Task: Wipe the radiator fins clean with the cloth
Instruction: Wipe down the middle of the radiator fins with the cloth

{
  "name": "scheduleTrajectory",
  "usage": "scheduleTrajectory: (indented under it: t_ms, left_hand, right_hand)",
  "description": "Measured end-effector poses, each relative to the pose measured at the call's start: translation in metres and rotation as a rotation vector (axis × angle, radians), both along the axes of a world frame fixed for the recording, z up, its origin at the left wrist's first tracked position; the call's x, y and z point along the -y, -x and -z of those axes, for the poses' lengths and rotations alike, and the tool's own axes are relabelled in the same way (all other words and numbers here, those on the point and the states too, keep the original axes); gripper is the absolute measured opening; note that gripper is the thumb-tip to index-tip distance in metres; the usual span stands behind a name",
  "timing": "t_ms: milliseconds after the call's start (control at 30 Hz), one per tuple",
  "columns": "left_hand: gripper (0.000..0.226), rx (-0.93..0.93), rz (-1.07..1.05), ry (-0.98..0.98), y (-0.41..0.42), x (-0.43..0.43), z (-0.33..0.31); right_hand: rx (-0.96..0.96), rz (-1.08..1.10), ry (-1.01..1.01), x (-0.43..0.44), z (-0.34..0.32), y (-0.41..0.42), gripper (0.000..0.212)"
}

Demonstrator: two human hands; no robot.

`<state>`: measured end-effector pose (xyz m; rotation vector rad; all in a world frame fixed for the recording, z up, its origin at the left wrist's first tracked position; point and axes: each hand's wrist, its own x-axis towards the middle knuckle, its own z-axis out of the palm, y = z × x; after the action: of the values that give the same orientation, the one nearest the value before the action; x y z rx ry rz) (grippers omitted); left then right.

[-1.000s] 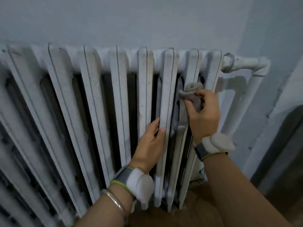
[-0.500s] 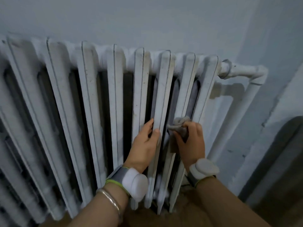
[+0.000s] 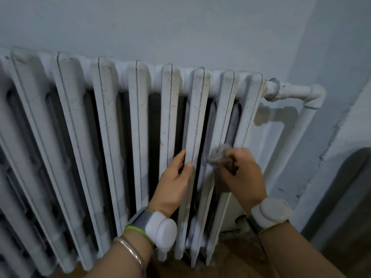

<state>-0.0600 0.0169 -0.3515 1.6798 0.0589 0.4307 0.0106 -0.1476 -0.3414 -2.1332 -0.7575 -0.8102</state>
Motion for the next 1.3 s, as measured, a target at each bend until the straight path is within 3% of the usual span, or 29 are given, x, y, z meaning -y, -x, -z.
scheduleTrajectory:
  t_ms: [100,167,400,500,700,967,1100,1167,1233,1300]
  left_hand:
    - [0.048,0.016,-0.007,0.018,0.000,0.001,-0.001]
    - [0.046,0.026,-0.014,0.026,0.000,0.001,-0.002]
    - [0.045,0.027,-0.022,0.031,-0.002,0.001,-0.001]
    - [0.046,0.023,-0.031,0.010,-0.003,0.000,-0.001]
    - [0.045,0.018,-0.037,0.013,-0.002,0.000,-0.002]
    - [0.046,-0.008,-0.027,-0.028,0.002,0.000,-0.005]
    - [0.047,-0.019,-0.012,-0.009,0.005,0.002,-0.007]
    - [0.048,-0.024,-0.007,0.005,0.006,0.003,-0.008]
    - [0.049,-0.025,0.002,0.017,0.007,0.003,-0.008]
    - [0.049,-0.022,0.008,0.024,0.007,0.004,-0.008]
  right_hand:
    - [0.304,0.025,-0.213,-0.011,-0.035,0.004,0.019]
    - [0.403,0.039,-0.298,-0.019,-0.050,0.001,0.015]
    - [0.320,0.037,-0.381,-0.040,-0.047,-0.018,0.021]
    - [0.331,0.103,-0.308,-0.039,-0.025,-0.020,0.024]
    - [0.004,0.089,-0.210,-0.031,0.016,-0.012,0.026]
    - [-0.089,-0.074,-0.104,-0.020,0.055,-0.004,0.022]
    - [-0.198,-0.022,0.041,-0.004,0.050,-0.004,0.016]
    - [-0.125,-0.063,-0.007,0.000,0.026,0.005,0.027]
    - [0.047,-0.097,-0.182,0.000,-0.005,0.015,0.037]
    - [0.261,-0.033,-0.320,0.000,-0.033,0.015,0.034]
